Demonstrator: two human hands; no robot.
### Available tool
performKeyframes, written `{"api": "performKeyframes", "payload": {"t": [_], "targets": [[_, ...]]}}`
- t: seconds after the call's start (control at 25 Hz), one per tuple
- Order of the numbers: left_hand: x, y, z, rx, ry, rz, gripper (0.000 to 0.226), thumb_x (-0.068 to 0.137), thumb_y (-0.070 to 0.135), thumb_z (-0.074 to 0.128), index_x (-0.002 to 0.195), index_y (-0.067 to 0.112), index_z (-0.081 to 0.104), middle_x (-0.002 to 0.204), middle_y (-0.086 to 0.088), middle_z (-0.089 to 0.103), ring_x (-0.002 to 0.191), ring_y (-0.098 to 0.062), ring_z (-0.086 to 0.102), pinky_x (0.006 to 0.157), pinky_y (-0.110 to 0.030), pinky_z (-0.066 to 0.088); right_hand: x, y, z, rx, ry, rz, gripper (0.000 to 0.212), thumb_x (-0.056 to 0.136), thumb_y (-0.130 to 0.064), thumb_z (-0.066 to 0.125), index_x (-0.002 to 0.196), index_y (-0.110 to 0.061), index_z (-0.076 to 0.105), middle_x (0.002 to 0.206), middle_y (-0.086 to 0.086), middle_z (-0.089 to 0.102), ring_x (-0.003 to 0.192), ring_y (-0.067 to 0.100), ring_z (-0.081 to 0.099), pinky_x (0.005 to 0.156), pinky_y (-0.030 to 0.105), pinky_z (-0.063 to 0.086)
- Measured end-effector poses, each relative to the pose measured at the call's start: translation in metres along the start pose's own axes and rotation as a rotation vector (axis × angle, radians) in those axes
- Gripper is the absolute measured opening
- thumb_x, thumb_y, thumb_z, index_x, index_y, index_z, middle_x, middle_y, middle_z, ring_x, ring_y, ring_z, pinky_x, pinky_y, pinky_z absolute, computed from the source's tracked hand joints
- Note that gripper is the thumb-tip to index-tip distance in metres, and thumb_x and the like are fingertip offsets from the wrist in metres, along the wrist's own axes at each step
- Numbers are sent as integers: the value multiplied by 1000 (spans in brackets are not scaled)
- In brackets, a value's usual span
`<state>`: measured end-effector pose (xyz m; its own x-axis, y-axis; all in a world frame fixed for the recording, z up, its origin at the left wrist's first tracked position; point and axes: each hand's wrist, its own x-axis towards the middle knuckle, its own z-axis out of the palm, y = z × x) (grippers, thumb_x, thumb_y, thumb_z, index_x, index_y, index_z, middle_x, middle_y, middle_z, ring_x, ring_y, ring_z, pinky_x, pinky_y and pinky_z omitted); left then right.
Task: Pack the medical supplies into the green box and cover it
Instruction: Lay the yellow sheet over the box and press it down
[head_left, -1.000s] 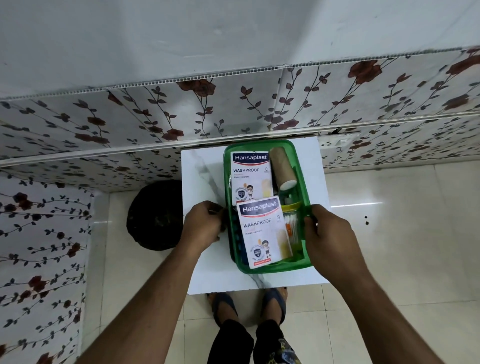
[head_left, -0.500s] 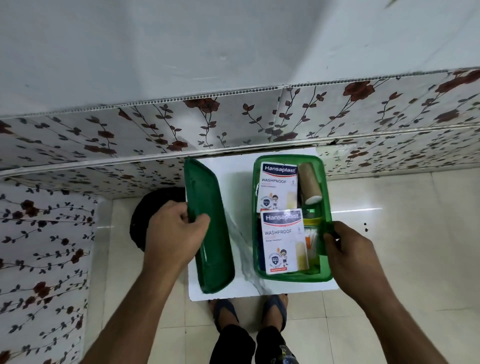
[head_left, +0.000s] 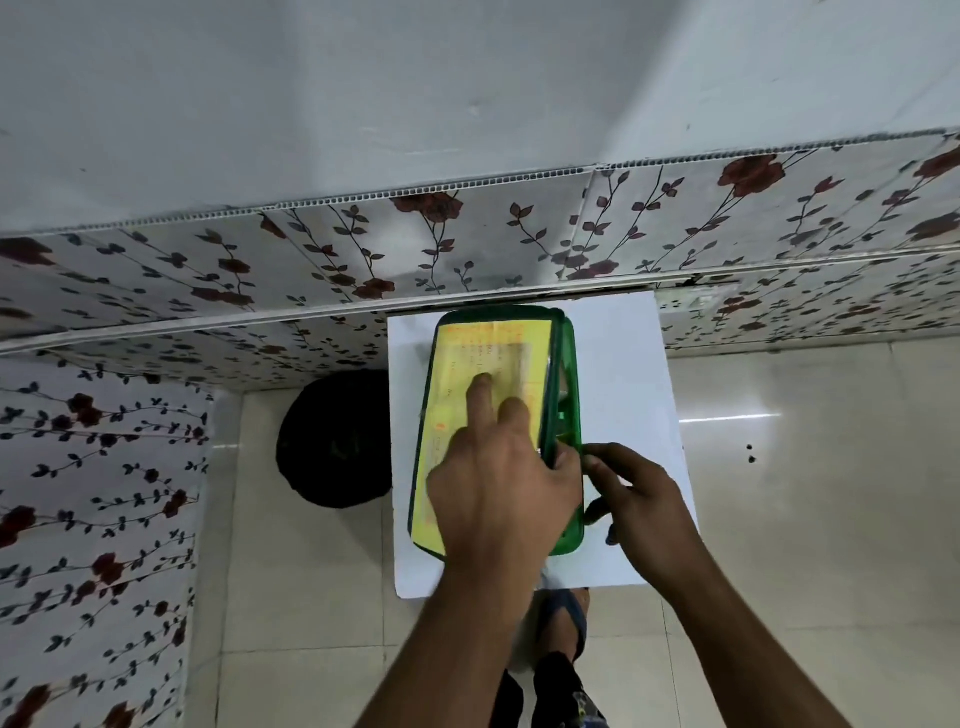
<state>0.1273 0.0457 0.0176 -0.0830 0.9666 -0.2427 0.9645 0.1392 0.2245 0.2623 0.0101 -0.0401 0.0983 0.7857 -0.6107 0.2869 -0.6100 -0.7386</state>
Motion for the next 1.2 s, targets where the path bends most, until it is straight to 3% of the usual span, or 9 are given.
{"api": "performKeyframes", "payload": {"t": [0.2,0.28,0.36,0.48,0.56,0.76,0.92,1.0,1.2], "targets": [[-2,14,20,-74,51,68,41,81,51,61,106,18,64,135,-11,53,55,-21,63,43,-23,37,-1,5,-10,167,57,47,30,102,-18,41,104,-20,71,100,2,76,71,23,73,55,28,48],[8,-7,9,-198,183,62,43,87,51,55,112,17,61,133,-11,49,72,-23,66,52,-25,48,3,2,-9,183,128,35,25,101,-20,45,106,-22,69,103,1,74,76,16,73,61,29,48],[20,-44,8,-319,249,-38,49,90,48,54,127,16,53,136,-13,46,103,-26,61,76,-31,50,6,-5,-6,158,135,-12,22,99,-27,52,116,-28,65,111,-7,70,89,8,69,73,29,51],[27,-79,20,-699,-58,-282,67,90,52,52,148,32,27,148,-2,43,130,-23,48,98,-37,42,11,-18,5,91,14,-32,49,90,-48,61,135,-31,52,124,-14,60,108,8,61,87,30,51],[21,-70,29,-867,-207,-250,65,90,49,53,147,39,23,139,7,53,119,-16,58,91,-37,50,13,-25,11,98,-9,-25,53,87,-50,64,135,-32,51,124,-17,60,106,8,64,82,26,53],[11,-58,33,-976,-197,-254,56,92,38,58,140,40,30,115,21,60,90,11,61,64,-13,48,16,-28,10,115,3,5,41,95,-34,58,135,-28,54,124,-13,63,97,9,68,74,23,55],[41,-59,16,-978,-115,-338,45,91,45,56,132,31,43,119,12,59,98,-3,60,69,-22,45,30,-40,2,71,46,-6,35,98,-33,52,133,-26,55,122,-9,63,101,5,63,73,18,48],[80,-58,10,-1048,-139,-321,43,92,49,52,132,33,45,118,11,59,100,-5,59,75,-24,46,54,-57,6,154,138,-22,35,99,-38,47,129,-23,59,119,-8,65,104,9,61,81,26,48],[120,-47,23,-1032,-158,-257,32,98,46,41,102,23,63,86,1,64,75,-12,55,69,-28,43,98,-84,25,277,212,-8,36,99,-42,47,98,-15,70,90,3,72,87,20,66,74,34,48]]}}
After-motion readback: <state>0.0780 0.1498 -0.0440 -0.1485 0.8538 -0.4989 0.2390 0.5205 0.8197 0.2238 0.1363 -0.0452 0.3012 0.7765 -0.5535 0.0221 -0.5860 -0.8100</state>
